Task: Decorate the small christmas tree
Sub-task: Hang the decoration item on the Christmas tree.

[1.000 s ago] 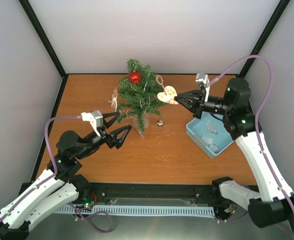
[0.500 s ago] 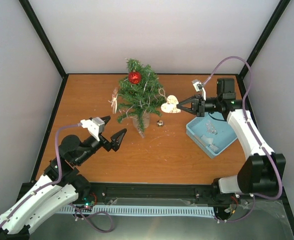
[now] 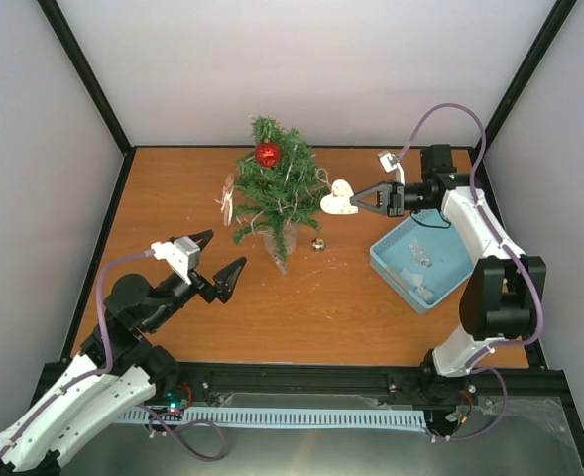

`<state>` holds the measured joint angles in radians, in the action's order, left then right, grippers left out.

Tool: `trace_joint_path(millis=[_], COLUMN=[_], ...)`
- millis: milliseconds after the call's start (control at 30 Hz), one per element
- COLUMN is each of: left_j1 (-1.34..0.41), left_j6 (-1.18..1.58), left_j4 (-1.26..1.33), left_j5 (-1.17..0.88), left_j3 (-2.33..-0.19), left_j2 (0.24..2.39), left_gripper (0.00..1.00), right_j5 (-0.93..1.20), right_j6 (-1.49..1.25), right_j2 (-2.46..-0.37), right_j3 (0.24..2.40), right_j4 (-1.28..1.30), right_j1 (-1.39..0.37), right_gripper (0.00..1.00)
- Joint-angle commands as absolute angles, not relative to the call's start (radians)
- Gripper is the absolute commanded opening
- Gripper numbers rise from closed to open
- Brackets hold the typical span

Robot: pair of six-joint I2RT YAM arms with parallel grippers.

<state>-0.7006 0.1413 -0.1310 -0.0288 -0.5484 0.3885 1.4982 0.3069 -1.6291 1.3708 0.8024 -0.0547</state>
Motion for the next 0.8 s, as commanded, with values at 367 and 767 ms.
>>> trace_joint_path(millis=[367, 767], left_j1=[-0.701, -0.701], left_j6=[0.112, 0.108], left_j4=[-0.153, -0.160], left_j5=[-0.011, -0.004], left_j3=[-0.569, -0.569], left_j2=[0.355, 0.351], left_gripper=[1.00, 1.00], right_j5=[1.647, 1.652], right_j6=[0.962, 0.954], right_j2=[-1.906, -1.987], right_j3=[1.613, 1.658], right_j4=[1.482, 1.506], right_j1=[-0.055, -0.078], right_gripper=[0.03, 0.03])
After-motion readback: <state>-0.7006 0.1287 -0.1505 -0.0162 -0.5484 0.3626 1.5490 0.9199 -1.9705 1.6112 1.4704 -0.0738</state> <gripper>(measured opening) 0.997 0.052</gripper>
